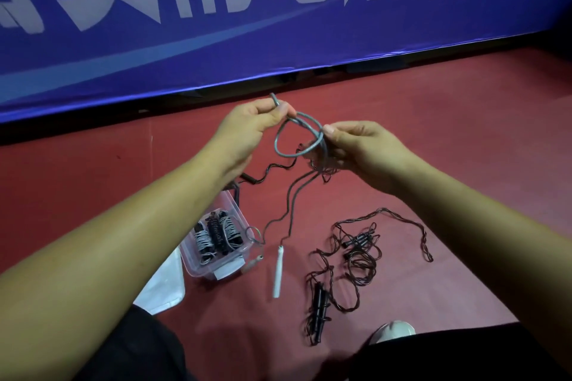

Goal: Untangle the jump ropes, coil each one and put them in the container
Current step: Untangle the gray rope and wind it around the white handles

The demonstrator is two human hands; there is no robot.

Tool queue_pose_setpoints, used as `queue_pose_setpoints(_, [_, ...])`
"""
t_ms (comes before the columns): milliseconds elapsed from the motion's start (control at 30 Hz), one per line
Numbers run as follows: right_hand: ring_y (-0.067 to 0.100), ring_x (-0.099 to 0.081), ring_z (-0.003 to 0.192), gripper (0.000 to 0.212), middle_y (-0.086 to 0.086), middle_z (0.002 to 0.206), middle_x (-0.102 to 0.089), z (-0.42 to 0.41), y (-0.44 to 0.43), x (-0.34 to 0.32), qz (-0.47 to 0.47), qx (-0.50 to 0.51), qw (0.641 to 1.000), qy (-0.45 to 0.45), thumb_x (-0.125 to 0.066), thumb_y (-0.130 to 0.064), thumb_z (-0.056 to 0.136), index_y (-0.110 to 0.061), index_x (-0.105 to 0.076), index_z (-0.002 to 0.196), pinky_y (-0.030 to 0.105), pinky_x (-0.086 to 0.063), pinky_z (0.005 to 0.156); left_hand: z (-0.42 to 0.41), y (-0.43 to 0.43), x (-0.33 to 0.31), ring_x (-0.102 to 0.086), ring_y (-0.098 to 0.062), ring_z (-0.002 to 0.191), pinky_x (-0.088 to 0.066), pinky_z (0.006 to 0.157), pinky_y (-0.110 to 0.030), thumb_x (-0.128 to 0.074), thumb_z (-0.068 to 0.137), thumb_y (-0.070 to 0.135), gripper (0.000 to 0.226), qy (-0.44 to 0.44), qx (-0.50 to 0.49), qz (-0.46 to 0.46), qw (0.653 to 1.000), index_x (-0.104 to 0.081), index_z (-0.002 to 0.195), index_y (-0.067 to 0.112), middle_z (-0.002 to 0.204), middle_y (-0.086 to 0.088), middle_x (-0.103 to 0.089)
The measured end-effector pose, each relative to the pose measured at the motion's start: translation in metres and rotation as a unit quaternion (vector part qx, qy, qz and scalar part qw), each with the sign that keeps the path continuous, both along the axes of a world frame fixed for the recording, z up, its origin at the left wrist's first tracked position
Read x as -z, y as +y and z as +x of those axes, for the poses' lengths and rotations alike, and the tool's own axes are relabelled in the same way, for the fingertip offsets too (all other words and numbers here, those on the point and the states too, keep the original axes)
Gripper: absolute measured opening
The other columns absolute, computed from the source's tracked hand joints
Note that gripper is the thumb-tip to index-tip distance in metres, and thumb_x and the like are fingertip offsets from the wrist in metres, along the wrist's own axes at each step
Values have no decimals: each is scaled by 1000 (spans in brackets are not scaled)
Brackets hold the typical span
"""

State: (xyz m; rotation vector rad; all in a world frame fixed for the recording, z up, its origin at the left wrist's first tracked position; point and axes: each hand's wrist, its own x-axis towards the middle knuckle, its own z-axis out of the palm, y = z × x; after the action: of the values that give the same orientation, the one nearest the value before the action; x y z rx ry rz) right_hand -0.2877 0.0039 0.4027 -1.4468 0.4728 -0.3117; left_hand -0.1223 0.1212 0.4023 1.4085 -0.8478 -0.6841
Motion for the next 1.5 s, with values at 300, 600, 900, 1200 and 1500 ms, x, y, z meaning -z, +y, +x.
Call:
queue_pose_setpoints(300, [23, -54, 50, 18, 9, 62, -55, 4, 10, -9, -86, -22, 996, 28, -52, -8, 100, -6, -68, 93, 26, -46, 48, -1, 2, -16, -69, -16, 72, -56, 69, -28, -35, 106, 13, 27, 226, 36, -83, 970, -49, 83, 12, 63, 2, -59])
queue_pose_setpoints(600, [31, -70, 72, 26, 16, 69, -63, -6, -16, -4, -19, 124, 992, 14, -38, -2, 101, -5, -56, 81, 41, -61, 77, 41, 11, -8, -23, -4, 37, -25, 41, -18, -36, 107, 21, 28, 293, -82, -39, 952, -47, 82, 14, 48, 8, -28])
queue_pose_setpoints(900, [8, -17, 37, 21, -3, 51, -24, -22, -39, -19, 34, -10, 989, 144, -40, -9, 100, -8, -53, 84, 17, -12, 38, 77, 27, 31, -57, -25, 88, -32, 72, -26, -46, 101, 18, 27, -353, -140, 317, 869, -69, 87, 14, 93, -8, -67])
queue_pose_setpoints(1200, [23, -62, 63, 15, 16, 80, -63, -5, -3, -6, 62, -72, 991, 90, -54, -3, 94, -7, -59, 80, 29, -52, 58, -5, 3, -9, -22, -1, 34, -21, 36, -17, -41, 103, 19, 24, 263, 152, 84, 949, -51, 83, 10, 51, 7, -31])
queue_pose_setpoints(1500, [11, -37, 44, 25, -4, 52, -34, -14, -26, 4, 175, 9, 984, 21, -45, -20, 103, -9, -64, 91, 20, -36, 45, 24, 11, 9, -23, -9, 38, -20, 46, -22, -35, 106, 23, 33, 157, 96, 151, 971, -64, 111, 8, 44, 9, -21])
